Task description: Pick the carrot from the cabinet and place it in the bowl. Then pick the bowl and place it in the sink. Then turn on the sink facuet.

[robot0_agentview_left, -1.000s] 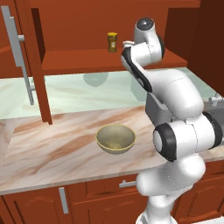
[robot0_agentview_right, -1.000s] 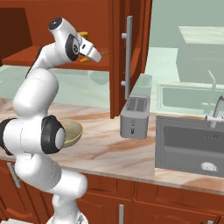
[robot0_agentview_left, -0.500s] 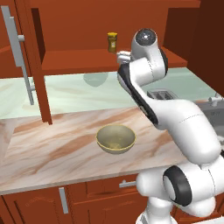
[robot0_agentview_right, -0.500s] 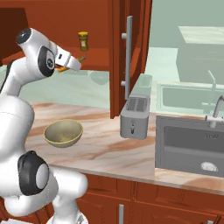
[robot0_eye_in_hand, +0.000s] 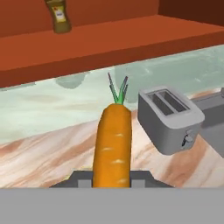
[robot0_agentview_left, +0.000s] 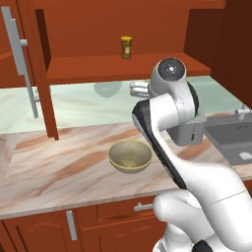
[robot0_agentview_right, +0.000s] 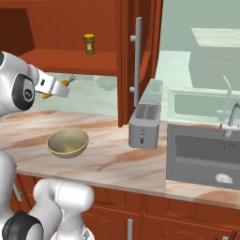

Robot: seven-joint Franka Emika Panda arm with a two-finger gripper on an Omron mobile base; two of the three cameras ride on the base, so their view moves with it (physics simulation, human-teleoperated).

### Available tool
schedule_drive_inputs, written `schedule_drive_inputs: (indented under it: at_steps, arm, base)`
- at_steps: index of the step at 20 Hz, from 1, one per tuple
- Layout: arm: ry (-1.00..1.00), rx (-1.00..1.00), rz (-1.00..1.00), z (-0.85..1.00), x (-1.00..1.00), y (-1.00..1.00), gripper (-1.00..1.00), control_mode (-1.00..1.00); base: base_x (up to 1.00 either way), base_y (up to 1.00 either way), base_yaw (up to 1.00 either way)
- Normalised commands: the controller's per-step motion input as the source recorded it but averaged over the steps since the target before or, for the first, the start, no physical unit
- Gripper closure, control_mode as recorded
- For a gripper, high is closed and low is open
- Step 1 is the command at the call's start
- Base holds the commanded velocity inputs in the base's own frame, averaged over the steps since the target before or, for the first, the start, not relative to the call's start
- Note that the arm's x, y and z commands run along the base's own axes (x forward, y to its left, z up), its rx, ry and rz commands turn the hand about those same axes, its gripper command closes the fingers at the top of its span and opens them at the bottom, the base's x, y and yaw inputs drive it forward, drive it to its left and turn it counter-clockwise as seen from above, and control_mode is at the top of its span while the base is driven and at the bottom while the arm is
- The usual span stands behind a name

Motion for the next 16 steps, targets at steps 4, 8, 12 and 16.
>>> schedule_drive_inputs:
  at_steps: [4,8,12,16]
  arm:
    - [0.05,-0.14,0.04,-0.96,-0.76,0.34,1.00,-1.00]
    - [0.10,-0.15,0.04,-1.00,-0.08,0.35,1.00,-1.00]
    - [0.14,-0.12,0.09,-0.83,0.33,0.22,1.00,-1.00]
    - [0.18,-0.07,0.13,-0.66,0.46,0.14,1.00,-1.00]
  base:
    - [0.00,0.00,0.00]
    - [0.00,0.00,0.00]
    - [0.00,0.00,0.00]
    - [0.00,0.00,0.00]
